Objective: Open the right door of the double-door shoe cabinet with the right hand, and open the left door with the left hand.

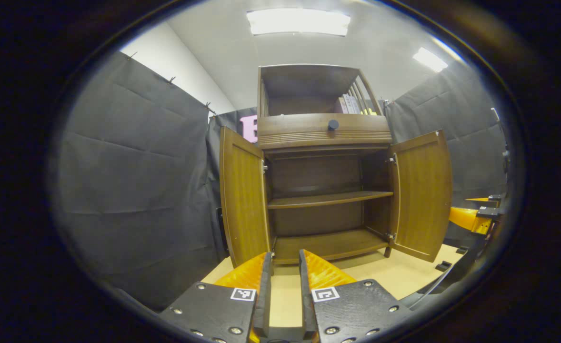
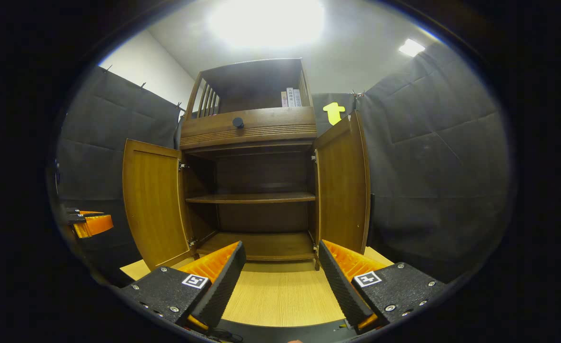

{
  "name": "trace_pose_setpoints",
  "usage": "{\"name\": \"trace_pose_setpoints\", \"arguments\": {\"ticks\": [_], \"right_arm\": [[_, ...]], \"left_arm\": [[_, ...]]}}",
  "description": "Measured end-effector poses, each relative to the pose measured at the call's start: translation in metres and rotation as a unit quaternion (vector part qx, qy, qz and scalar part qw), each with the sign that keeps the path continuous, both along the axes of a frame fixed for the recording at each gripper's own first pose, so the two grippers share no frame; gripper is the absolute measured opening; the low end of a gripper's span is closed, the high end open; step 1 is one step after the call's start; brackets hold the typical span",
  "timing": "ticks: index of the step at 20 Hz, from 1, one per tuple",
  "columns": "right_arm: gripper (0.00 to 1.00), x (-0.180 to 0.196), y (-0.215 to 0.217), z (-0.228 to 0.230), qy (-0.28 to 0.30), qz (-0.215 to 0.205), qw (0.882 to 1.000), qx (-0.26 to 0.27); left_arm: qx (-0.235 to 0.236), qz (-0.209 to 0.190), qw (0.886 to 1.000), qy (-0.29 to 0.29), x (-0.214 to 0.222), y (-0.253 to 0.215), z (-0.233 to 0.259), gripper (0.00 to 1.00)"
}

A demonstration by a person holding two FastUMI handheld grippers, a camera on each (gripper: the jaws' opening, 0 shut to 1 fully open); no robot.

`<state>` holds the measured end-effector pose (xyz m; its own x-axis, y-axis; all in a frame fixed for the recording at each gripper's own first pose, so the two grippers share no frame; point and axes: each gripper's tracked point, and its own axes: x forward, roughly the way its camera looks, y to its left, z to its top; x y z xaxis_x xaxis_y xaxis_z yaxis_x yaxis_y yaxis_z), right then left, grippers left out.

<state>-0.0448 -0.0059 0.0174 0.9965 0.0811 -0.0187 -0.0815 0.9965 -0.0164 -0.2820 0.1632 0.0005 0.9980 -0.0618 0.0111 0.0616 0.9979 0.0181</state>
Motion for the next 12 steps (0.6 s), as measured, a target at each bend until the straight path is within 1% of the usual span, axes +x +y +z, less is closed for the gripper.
{"name": "trace_pose_setpoints", "arguments": {"ticks": [3,4,6,7,8,9,12], "right_arm": [[0.94,0.001,0.002,0.000,0.001,0.001,1.000,-0.001],[0.95,0.001,0.003,-0.001,0.001,0.001,1.000,-0.001],[0.94,0.001,0.003,-0.001,0.002,0.000,1.000,0.000],[0.95,0.001,0.004,-0.001,0.002,0.000,1.000,0.001],[0.94,0.002,0.005,-0.001,0.003,0.000,1.000,0.001],[0.95,0.002,0.006,0.000,0.001,0.000,1.000,0.000],[0.94,0.005,0.008,0.002,-0.002,-0.003,1.000,-0.001]], "left_arm": [[-0.002,-0.001,1.000,-0.001,-0.005,0.007,-0.001,0.73],[-0.003,0.002,1.000,-0.002,-0.006,0.008,0.000,0.82],[-0.004,0.008,1.000,-0.005,-0.005,0.011,0.001,0.98],[-0.005,0.009,1.000,-0.006,-0.004,0.011,0.000,0.92],[-0.005,0.010,1.000,-0.006,-0.005,0.013,0.000,0.98],[-0.005,0.011,1.000,-0.007,-0.003,0.014,0.000,0.98],[-0.007,0.019,1.000,-0.007,-0.003,0.019,-0.001,0.98]]}}
